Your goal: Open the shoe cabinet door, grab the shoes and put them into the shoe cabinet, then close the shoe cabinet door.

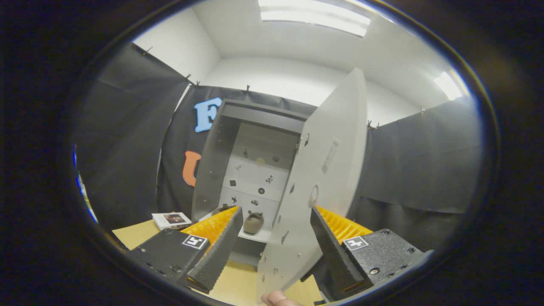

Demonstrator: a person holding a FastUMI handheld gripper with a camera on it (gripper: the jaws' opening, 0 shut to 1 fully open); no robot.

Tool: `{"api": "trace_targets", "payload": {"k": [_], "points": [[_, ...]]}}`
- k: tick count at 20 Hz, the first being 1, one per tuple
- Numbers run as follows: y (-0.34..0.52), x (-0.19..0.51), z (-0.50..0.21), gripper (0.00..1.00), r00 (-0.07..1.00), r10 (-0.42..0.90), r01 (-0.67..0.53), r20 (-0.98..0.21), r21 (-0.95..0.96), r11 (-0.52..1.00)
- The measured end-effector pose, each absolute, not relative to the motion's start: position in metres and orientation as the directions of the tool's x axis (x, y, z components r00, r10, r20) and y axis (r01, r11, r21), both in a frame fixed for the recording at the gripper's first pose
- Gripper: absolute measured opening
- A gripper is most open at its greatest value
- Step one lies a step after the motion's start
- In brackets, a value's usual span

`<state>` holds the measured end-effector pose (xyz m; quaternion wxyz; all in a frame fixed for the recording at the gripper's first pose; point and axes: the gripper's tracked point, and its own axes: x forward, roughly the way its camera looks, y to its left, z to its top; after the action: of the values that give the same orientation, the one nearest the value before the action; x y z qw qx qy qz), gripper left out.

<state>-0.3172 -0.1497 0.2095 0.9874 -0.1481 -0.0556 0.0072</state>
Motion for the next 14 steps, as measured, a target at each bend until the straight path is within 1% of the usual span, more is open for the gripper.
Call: {"api": "trace_targets", "payload": {"k": [3, 7, 11, 13, 14], "points": [[-0.192, -0.345, 0.212, 1.00, 0.989, -0.003, 0.043, 0.147, -0.273, 0.961], [-0.262, -0.358, 0.208, 1.00, 0.982, -0.083, 0.118, 0.167, -0.210, 0.971], [-0.335, -0.338, 0.174, 1.00, 0.981, -0.174, 0.188, 0.090, -0.172, 0.967], [-0.355, -0.326, 0.152, 1.00, 0.984, -0.174, 0.177, 0.035, -0.140, 0.974], [-0.362, -0.318, 0.145, 1.00, 0.988, -0.152, 0.153, 0.016, -0.122, 0.981]]}}
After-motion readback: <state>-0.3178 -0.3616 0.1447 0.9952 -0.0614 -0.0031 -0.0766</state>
